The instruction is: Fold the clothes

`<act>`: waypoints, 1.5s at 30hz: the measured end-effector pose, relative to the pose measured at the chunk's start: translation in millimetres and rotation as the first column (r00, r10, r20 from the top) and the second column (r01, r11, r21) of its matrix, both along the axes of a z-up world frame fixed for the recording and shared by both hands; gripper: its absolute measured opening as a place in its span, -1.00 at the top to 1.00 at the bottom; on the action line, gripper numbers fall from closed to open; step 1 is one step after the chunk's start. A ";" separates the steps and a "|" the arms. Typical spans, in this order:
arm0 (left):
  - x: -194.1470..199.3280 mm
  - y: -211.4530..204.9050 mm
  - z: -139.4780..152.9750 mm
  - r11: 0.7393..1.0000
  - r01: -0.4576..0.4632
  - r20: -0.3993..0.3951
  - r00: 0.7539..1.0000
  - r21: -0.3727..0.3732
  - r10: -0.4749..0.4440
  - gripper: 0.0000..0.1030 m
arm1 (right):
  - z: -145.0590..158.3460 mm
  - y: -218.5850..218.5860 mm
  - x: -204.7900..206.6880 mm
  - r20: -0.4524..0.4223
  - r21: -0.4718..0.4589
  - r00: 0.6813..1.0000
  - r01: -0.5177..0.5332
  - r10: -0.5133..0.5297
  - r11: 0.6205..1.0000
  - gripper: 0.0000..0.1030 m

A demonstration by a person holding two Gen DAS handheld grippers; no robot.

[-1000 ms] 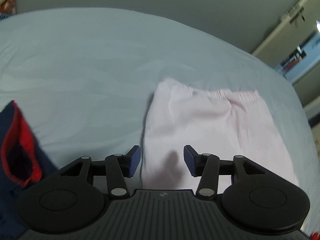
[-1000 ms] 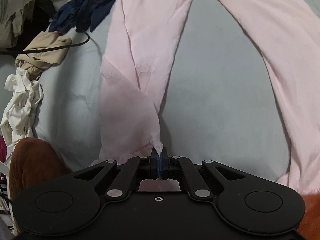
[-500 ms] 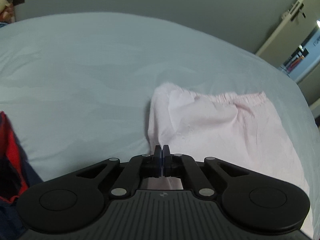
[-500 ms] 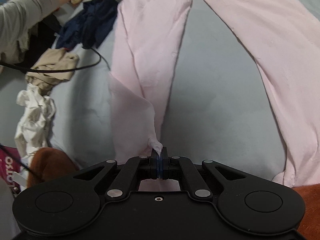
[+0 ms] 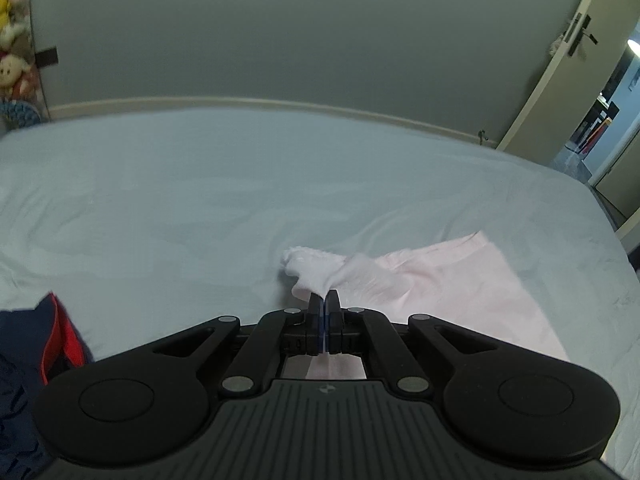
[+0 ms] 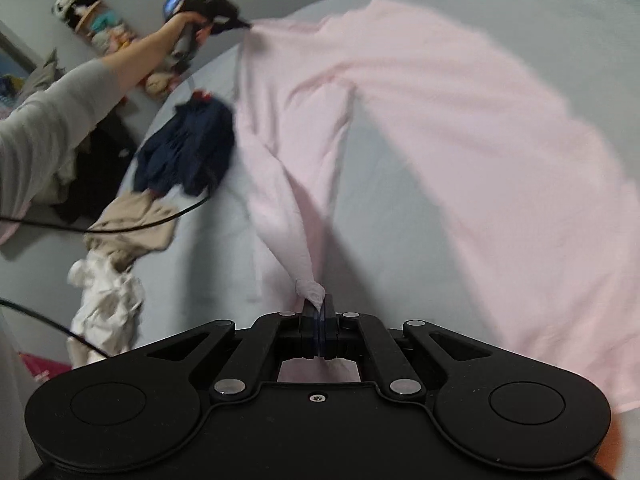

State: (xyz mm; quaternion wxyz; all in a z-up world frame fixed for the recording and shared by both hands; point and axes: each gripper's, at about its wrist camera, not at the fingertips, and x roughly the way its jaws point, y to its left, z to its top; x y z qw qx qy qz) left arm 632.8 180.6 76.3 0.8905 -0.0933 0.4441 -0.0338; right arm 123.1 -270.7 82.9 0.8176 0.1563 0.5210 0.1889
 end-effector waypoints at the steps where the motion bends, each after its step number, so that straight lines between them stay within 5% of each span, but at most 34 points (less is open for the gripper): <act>1: 1.6 -7.1 4.2 1.000 -0.002 0.008 1.000 0.007 0.002 1.00 | 3.5 -6.7 0.8 0.010 -0.003 1.000 0.013 -0.013 1.000 0.99; 11: 28.9 -96.1 31.9 0.998 0.021 0.091 0.995 0.067 -0.027 1.00 | 20.6 -91.3 7.1 0.092 -0.133 0.988 0.136 -0.124 0.982 0.99; 19: 63.8 -189.8 36.0 0.992 0.047 0.160 0.985 0.119 -0.066 1.00 | -8.6 -173.1 16.0 0.053 -0.256 0.972 0.236 -0.230 0.937 0.99; 27: 92.7 -270.4 9.2 0.977 0.073 0.163 0.981 0.203 -0.107 1.00 | -57.7 -226.6 35.5 -0.013 -0.271 0.970 0.230 -0.242 0.935 1.00; 36: 109.9 -316.5 -45.8 0.964 0.064 0.129 0.986 0.259 -0.101 0.99 | -94.4 -259.5 50.9 -0.053 -0.308 0.970 0.210 -0.238 0.928 1.00; 39: 113.4 -322.0 -65.9 0.959 0.052 0.097 0.992 0.279 -0.082 0.91 | -109.0 -264.1 54.1 -0.085 -0.296 0.969 0.196 -0.230 0.935 0.98; 42: 115.2 -320.0 -79.9 0.962 0.040 0.103 0.992 0.272 -0.071 0.54 | -111.9 -266.0 51.7 -0.094 -0.319 0.966 0.200 -0.241 0.927 0.94; 45: 115.3 -312.8 -80.4 0.956 0.001 0.117 0.992 0.294 -0.037 0.45 | -112.3 -266.0 52.9 -0.091 -0.352 0.965 0.199 -0.245 0.915 0.88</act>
